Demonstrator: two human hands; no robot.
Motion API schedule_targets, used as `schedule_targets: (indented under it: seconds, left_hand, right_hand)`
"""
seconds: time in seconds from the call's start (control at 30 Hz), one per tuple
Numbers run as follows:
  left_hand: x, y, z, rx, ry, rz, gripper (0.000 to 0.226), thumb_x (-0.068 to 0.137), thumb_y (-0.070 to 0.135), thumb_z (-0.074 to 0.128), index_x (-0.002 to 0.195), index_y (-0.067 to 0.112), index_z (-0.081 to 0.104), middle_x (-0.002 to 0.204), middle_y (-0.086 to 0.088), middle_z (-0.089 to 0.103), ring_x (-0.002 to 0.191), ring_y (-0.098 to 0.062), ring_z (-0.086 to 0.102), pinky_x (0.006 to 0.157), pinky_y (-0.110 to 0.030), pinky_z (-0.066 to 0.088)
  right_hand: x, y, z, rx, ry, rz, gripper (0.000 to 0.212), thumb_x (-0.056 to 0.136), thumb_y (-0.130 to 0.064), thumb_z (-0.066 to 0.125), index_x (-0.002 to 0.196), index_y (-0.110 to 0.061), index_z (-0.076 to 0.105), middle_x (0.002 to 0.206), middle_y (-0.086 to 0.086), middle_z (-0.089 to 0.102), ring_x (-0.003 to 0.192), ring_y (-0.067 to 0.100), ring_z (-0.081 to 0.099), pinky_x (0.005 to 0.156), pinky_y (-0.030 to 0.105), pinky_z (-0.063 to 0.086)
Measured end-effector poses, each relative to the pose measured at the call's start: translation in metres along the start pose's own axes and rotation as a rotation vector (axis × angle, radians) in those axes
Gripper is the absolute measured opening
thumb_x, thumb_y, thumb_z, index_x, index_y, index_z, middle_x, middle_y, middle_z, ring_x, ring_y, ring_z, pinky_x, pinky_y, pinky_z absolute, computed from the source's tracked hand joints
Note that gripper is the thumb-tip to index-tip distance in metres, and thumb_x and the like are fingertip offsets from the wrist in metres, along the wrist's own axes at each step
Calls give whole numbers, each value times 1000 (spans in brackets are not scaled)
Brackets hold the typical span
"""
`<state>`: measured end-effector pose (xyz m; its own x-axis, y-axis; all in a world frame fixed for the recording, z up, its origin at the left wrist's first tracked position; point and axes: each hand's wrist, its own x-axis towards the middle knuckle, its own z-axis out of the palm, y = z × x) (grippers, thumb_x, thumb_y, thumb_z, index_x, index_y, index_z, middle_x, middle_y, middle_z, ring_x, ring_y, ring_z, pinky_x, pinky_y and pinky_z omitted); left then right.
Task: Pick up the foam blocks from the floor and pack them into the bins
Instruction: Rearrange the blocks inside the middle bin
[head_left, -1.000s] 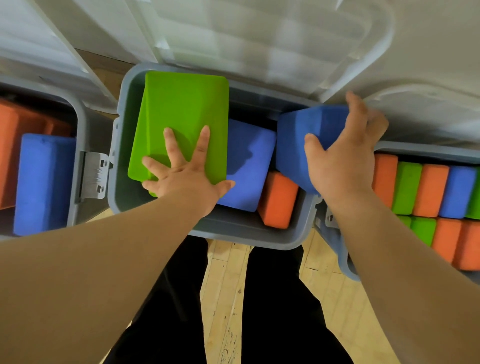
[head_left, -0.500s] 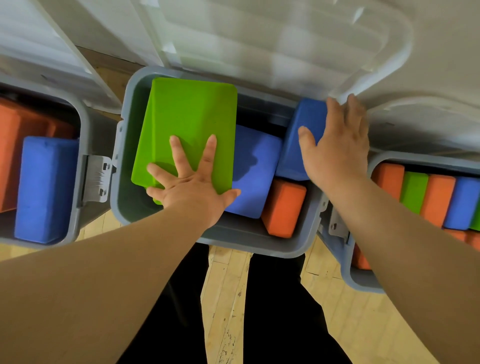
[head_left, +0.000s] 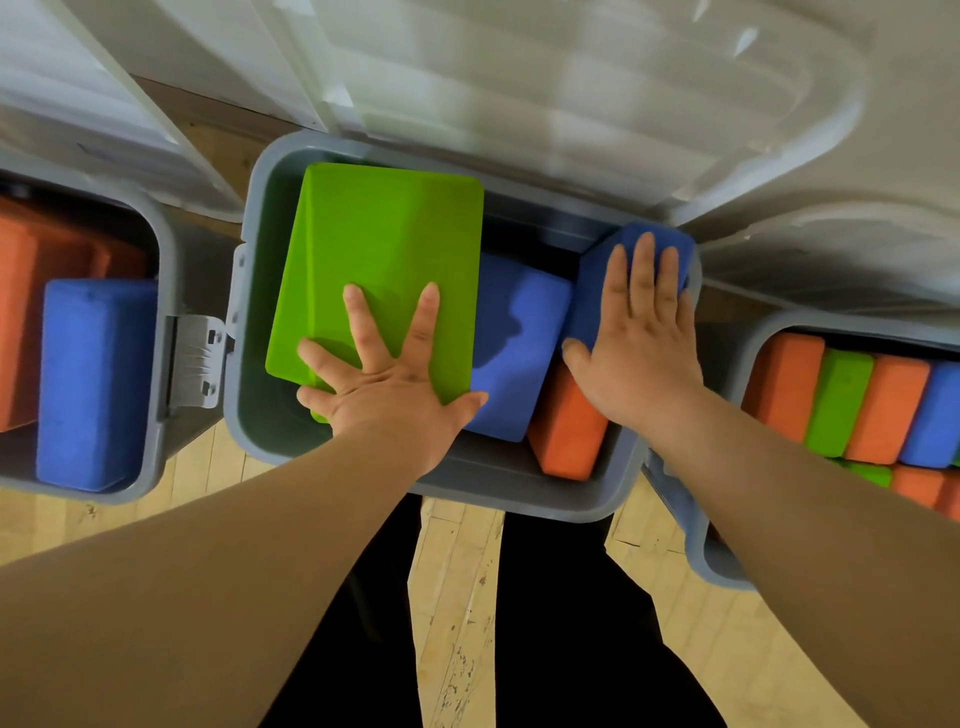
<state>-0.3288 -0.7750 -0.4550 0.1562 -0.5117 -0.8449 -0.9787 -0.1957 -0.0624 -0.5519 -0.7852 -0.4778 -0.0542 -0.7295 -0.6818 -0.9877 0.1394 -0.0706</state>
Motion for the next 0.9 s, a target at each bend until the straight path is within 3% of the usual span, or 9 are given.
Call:
schedule_targets:
  seconds: [0.1,0.37,0.53,0.7,0.9]
  left_hand:
    - [1,2,0,5,-8,-4,118,75,89,52,121,61,-53,141,-5,-62,142,-65,-17,114,-76,14]
    - [0,0,-5,9,-22,-8,121,75,88,54,123,61,-52,141,-6,-61,143,-65,-16,114,-76,15]
    - [1,-1,-3,6,-16,-7,120,75,88,54,122,61,-53,142,-6,-61,142,-65,-17,114,-76,14]
    - [2,1,0,-9,17,-1,121,75,88,56,121,62,-53,141,-5,-61,142,-66,-18,114,-77,14]
    - [4,1,10,-27,88,12,121,74,86,59,124,64,-50,138,-4,-62,141,-67,-18,113,-79,13]
  right_hand:
    - [14,3,-2,17,-89,-3,109,95,-66,46,155,-19,-32,159,8,-44,147,32,-38,125,53,-7]
    - [30,-4,-2,-58,-325,3,144,73,-76,73,150,-27,-39,147,6,-58,137,34,-49,124,59,-1]
    - [37,-7,-8,-147,-479,26,159,60,-70,86,146,-34,-43,135,9,-66,133,39,-52,124,61,0]
    - [43,1,6,-231,-483,50,164,57,-69,88,133,-34,-52,135,14,-66,133,44,-50,122,62,3]
    - [58,8,34,-240,-402,28,169,52,-70,89,134,-34,-54,137,14,-65,135,45,-48,122,63,5]
